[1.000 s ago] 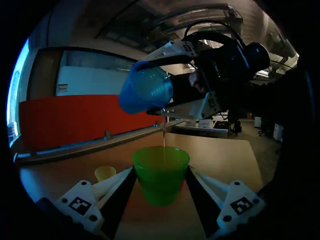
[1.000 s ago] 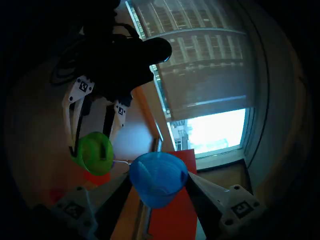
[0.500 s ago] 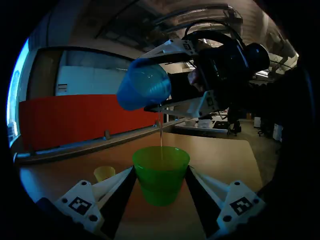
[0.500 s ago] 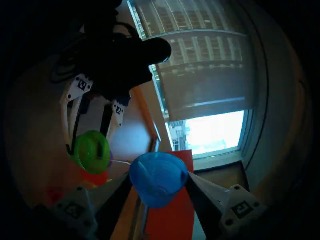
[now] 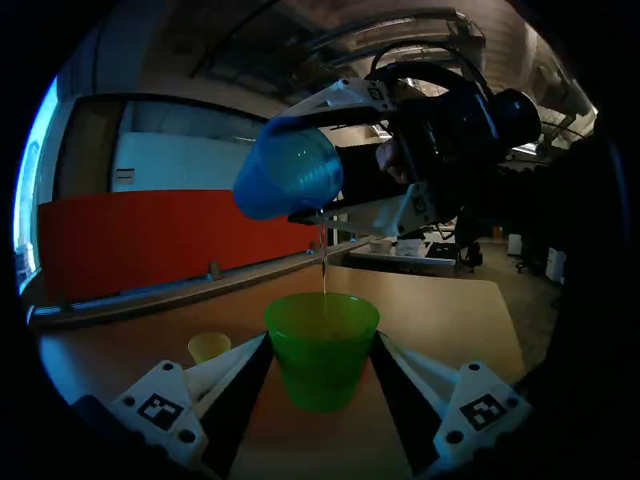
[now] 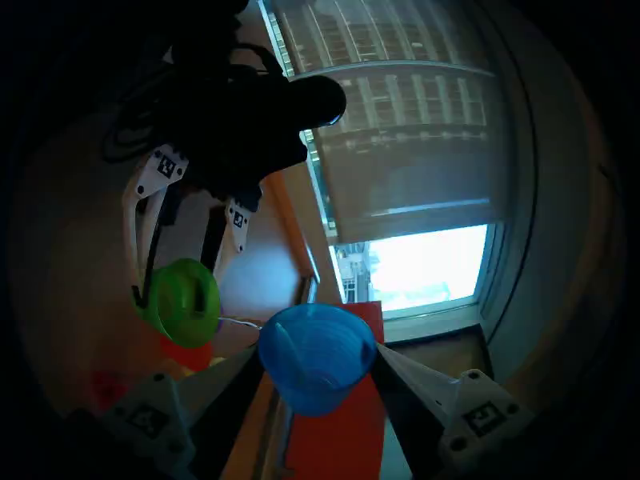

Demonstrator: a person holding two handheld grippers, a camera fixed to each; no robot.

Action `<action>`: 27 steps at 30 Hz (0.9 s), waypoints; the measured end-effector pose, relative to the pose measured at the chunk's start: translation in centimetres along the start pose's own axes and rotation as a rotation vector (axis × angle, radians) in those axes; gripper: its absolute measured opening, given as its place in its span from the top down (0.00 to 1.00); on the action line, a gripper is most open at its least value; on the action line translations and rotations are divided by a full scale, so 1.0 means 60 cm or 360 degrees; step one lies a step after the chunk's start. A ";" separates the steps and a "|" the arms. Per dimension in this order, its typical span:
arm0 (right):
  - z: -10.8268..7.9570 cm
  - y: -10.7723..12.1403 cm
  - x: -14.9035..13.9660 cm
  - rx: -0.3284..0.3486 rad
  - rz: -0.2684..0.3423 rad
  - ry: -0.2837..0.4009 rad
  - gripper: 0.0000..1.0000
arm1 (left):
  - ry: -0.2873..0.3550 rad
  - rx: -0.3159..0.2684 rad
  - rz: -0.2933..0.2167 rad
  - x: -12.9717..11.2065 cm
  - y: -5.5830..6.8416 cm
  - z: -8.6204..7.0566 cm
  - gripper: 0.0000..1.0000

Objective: Pour water

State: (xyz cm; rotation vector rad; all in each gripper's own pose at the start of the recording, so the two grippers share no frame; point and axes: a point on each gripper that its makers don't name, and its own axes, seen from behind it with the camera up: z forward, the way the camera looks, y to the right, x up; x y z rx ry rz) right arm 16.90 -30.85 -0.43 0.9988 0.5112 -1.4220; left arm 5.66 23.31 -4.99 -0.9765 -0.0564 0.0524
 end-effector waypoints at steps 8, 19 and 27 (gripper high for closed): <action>-0.002 0.004 0.006 -0.0010 -0.0019 0.0000 0.10 | 0.0004 0.0003 0.0002 0.002 -0.002 0.001 0.17; -0.003 0.006 0.007 -0.0017 -0.0042 0.0005 0.10 | 0.0006 0.0004 0.0000 0.001 -0.002 -0.001 0.17; -0.002 0.005 0.008 -0.0009 -0.0075 0.0004 0.10 | 0.0009 0.0011 0.0001 0.001 -0.004 -0.002 0.17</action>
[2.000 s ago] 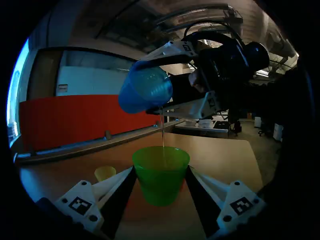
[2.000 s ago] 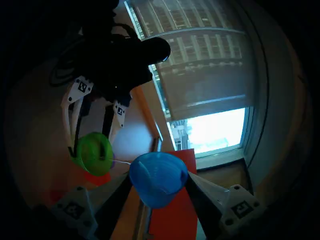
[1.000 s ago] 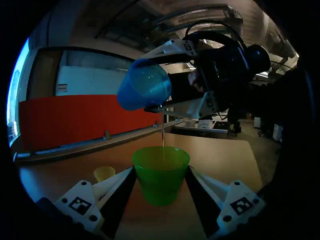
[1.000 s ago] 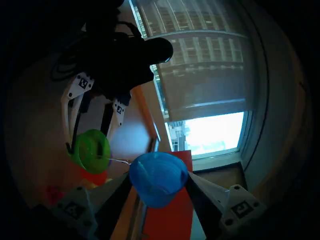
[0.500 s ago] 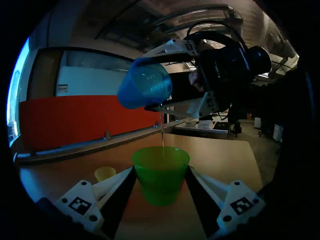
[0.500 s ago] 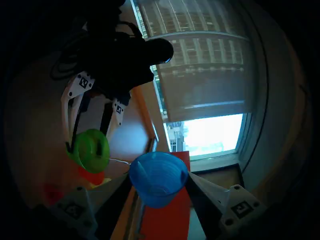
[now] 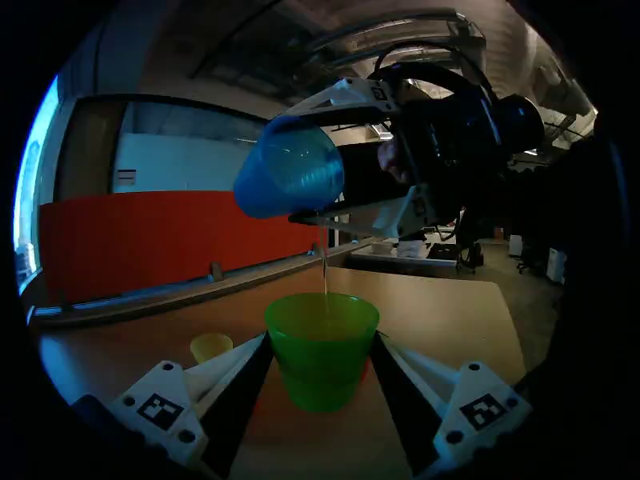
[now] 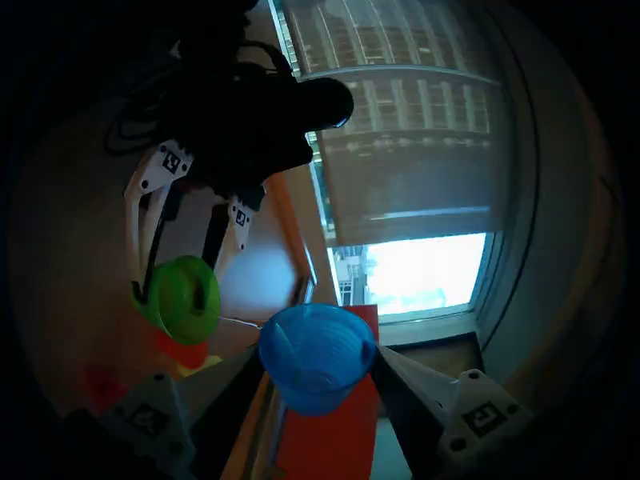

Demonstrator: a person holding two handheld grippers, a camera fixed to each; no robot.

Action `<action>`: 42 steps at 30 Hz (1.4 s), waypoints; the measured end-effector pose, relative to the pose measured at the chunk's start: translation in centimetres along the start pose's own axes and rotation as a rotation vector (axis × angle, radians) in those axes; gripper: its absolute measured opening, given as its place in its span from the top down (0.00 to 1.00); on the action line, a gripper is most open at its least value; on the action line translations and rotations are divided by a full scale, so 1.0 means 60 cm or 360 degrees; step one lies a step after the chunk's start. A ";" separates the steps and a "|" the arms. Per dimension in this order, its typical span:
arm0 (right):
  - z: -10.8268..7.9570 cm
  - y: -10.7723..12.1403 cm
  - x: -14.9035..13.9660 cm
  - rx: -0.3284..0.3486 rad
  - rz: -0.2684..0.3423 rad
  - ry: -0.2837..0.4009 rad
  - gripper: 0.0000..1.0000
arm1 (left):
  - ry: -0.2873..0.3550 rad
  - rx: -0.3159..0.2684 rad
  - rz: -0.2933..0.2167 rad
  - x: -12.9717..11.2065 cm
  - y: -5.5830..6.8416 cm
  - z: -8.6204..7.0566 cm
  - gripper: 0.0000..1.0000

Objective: Pour water

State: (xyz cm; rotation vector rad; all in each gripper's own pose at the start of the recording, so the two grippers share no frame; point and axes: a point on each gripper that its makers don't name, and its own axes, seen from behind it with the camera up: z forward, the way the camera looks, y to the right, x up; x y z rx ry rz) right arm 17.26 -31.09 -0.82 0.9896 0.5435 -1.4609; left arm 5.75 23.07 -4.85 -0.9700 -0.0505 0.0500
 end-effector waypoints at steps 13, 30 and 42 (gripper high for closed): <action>0.003 0.000 -0.002 0.0002 -0.0038 -0.0003 0.10 | 0.0009 0.0006 -0.0003 0.004 -0.003 -0.001 0.17; 0.004 0.006 -0.003 -0.0010 -0.0093 -0.0002 0.10 | 0.0008 0.0002 -0.0001 0.003 -0.002 0.001 0.17; 0.007 0.005 -0.004 -0.0013 -0.0161 -0.0001 0.10 | 0.0003 0.0005 0.0010 0.001 -0.003 0.002 0.17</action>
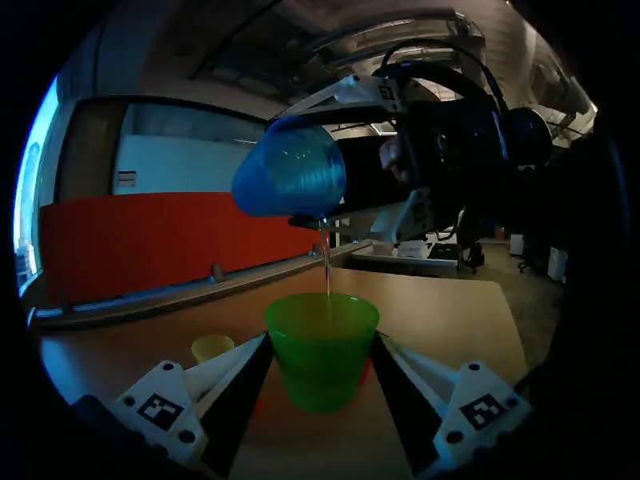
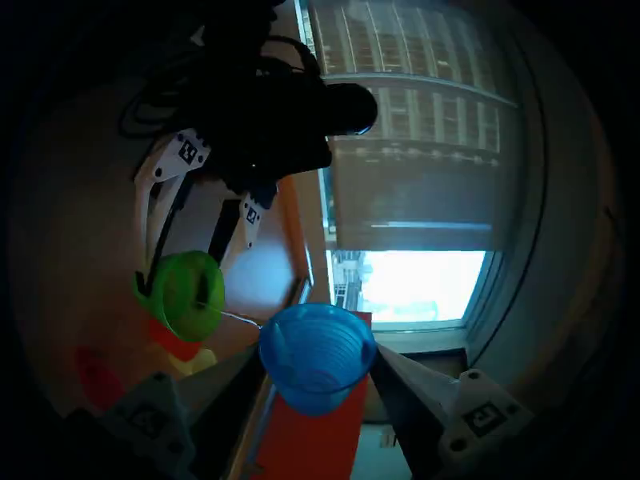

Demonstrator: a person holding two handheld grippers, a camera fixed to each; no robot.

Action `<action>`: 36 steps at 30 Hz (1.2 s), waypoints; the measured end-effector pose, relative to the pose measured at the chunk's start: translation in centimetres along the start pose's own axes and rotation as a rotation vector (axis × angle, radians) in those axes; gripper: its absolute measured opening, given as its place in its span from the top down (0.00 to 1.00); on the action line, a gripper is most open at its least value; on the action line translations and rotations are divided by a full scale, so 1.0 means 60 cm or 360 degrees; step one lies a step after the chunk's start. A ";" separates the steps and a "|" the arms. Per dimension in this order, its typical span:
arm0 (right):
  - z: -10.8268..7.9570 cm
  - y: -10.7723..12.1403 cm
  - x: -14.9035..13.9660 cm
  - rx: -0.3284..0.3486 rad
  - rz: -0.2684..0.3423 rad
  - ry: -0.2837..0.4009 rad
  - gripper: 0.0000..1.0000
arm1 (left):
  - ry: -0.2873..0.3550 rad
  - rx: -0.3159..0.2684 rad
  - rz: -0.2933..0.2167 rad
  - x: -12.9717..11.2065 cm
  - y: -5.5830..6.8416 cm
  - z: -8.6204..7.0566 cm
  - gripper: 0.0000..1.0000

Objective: Pour water

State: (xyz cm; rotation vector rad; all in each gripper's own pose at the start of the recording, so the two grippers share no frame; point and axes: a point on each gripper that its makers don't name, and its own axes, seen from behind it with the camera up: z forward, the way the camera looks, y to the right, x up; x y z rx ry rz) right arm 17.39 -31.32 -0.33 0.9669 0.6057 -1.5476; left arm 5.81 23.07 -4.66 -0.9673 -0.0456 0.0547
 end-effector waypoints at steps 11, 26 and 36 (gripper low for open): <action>0.007 0.001 -0.003 -0.0006 -0.0050 -0.0004 0.10 | 0.0001 0.0003 0.0005 0.000 0.000 -0.001 0.17; 0.013 0.007 -0.016 -0.0024 -0.0117 -0.0018 0.10 | 0.0010 0.0004 0.0008 0.001 0.002 -0.002 0.17; 0.020 0.006 -0.025 -0.0019 -0.0132 -0.0022 0.10 | 0.0020 0.0006 0.0004 0.003 0.000 -0.001 0.17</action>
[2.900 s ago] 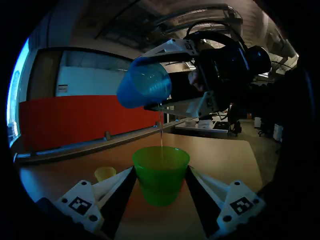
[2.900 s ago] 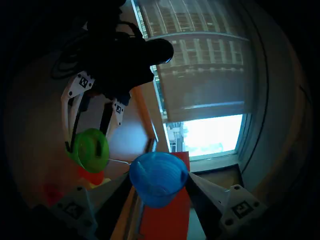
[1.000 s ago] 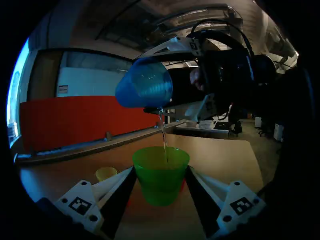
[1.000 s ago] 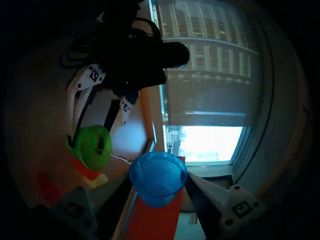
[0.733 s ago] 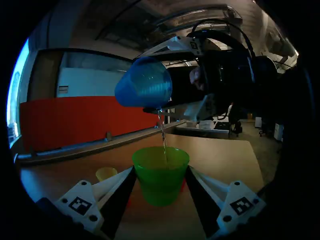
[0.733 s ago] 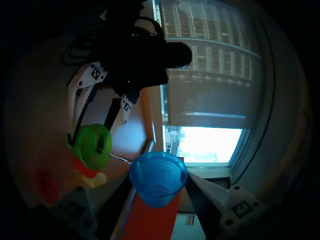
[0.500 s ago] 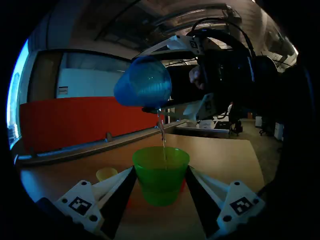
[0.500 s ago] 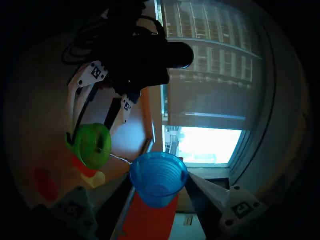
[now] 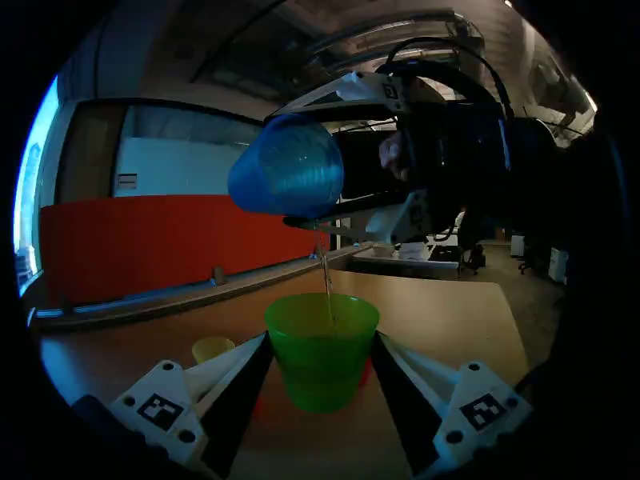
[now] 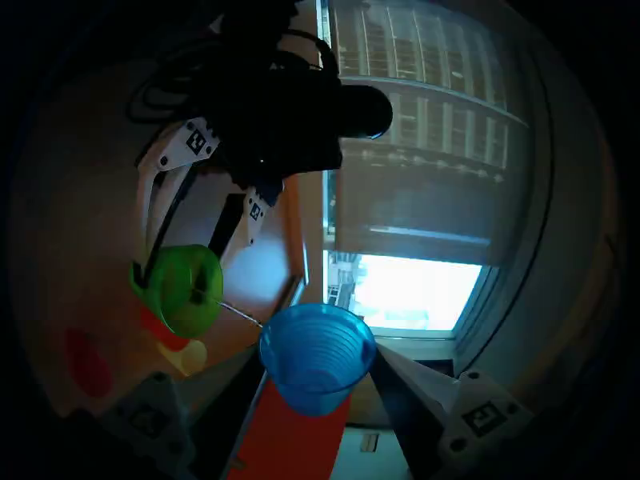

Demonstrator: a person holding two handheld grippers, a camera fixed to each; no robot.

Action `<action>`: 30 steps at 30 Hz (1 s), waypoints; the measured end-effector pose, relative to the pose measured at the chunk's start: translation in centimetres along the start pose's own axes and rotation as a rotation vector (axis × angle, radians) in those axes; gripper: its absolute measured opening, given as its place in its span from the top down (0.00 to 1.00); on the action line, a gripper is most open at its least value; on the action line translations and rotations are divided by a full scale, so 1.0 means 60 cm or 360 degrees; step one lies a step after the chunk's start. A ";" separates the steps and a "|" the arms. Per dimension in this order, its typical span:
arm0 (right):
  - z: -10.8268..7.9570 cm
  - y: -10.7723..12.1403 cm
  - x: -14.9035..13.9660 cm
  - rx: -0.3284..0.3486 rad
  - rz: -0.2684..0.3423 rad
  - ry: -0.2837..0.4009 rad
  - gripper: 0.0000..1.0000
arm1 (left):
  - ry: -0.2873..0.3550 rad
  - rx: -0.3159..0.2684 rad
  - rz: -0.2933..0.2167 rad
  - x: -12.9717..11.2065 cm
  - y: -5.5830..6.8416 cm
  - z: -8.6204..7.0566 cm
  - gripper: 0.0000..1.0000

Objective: Pour water

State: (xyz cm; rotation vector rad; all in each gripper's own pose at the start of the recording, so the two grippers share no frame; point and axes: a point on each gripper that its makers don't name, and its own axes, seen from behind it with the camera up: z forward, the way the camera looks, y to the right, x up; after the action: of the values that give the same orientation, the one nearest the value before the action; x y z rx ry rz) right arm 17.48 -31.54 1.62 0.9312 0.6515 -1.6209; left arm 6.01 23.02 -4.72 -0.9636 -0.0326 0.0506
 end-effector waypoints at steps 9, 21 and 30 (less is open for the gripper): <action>0.002 0.001 -0.001 -0.0007 -0.0004 0.0002 0.10 | 0.0001 0.0003 0.0000 0.000 0.000 -0.001 0.17; -0.002 -0.003 0.004 -0.0006 0.0015 0.0005 0.10 | 0.0001 0.0005 -0.0001 -0.001 0.000 0.000 0.17; -0.009 -0.005 0.014 -0.0005 0.0105 0.0021 0.10 | 0.0006 0.0012 0.0000 0.003 -0.003 -0.001 0.17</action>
State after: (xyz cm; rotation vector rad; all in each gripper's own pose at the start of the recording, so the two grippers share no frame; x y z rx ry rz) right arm 17.24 -31.49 0.61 0.9528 0.6260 -1.5560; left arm 6.17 22.87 -4.63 -0.9561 -0.0291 0.0487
